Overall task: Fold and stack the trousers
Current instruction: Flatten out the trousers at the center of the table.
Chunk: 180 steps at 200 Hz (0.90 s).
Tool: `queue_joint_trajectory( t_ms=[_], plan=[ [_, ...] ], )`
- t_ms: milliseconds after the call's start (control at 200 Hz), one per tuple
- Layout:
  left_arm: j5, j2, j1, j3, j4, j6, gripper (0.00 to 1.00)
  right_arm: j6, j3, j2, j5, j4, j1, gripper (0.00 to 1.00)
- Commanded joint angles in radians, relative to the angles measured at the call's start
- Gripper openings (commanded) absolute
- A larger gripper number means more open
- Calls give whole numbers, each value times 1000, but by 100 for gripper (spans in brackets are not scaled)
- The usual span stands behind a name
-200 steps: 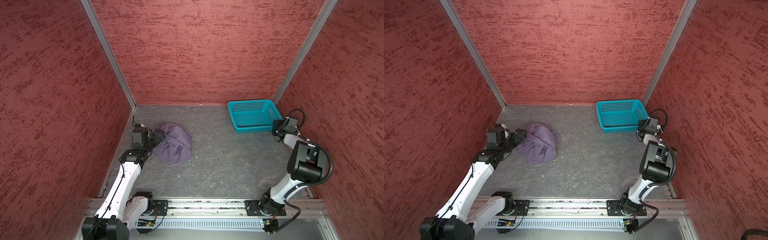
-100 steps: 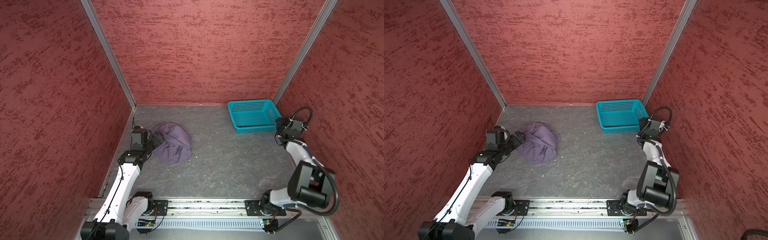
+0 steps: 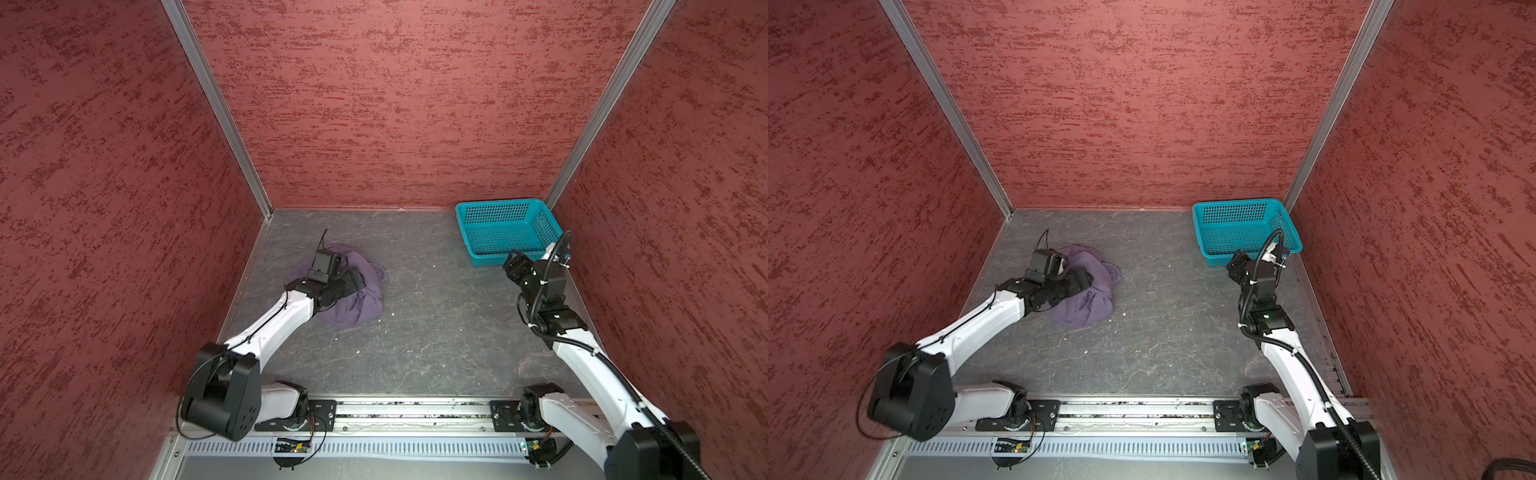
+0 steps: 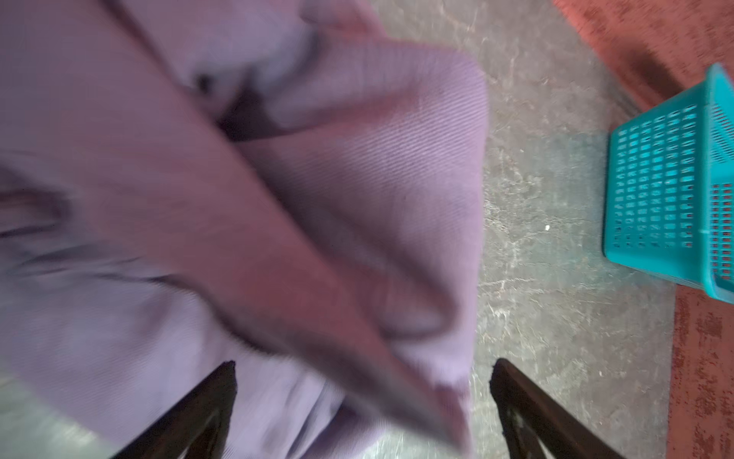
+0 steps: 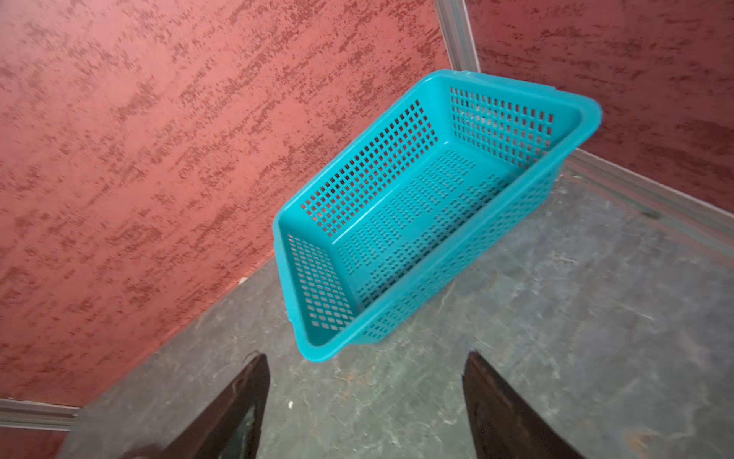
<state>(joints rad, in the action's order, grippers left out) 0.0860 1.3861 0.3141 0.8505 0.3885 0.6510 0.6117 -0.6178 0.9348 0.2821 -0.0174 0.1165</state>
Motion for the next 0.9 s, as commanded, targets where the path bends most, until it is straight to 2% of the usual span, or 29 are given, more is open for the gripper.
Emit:
queue_joint_trajectory(
  t_ms=[0,45,125,165,235,321,436,551,656,751,807,852,897],
  plan=[
    [59,106,33,59,-72,23,91,-67,11,-66,65,-42,5,79],
    [94,138,49,93,-84,17,78,-77,17,-83,79,-44,5,80],
    [146,176,88,198,-76,-18,38,-88,12,-89,81,-45,6,80],
    [164,190,109,278,-42,-39,24,-88,2,-84,74,-47,6,80],
    [191,211,150,457,45,-89,9,-89,-15,-65,58,-43,9,80],
    [205,208,210,687,145,-154,0,-83,-32,-39,47,-37,11,80],
    [187,152,287,891,194,-243,0,-67,-26,-25,39,-24,19,80],
    [129,30,276,874,169,-258,0,-49,0,-15,41,-13,23,80],
    [59,-97,163,739,152,-224,0,-39,13,-6,32,-9,24,80],
    [111,-192,-10,566,138,-131,0,-44,17,-1,34,-12,24,80],
    [99,-242,-100,461,139,-101,0,-48,15,-1,30,-15,24,80],
    [82,-269,-153,374,140,-90,12,-49,15,-3,31,-14,25,80],
    [66,-281,-197,296,152,-81,32,-50,16,-5,29,-13,26,80]
  ],
)
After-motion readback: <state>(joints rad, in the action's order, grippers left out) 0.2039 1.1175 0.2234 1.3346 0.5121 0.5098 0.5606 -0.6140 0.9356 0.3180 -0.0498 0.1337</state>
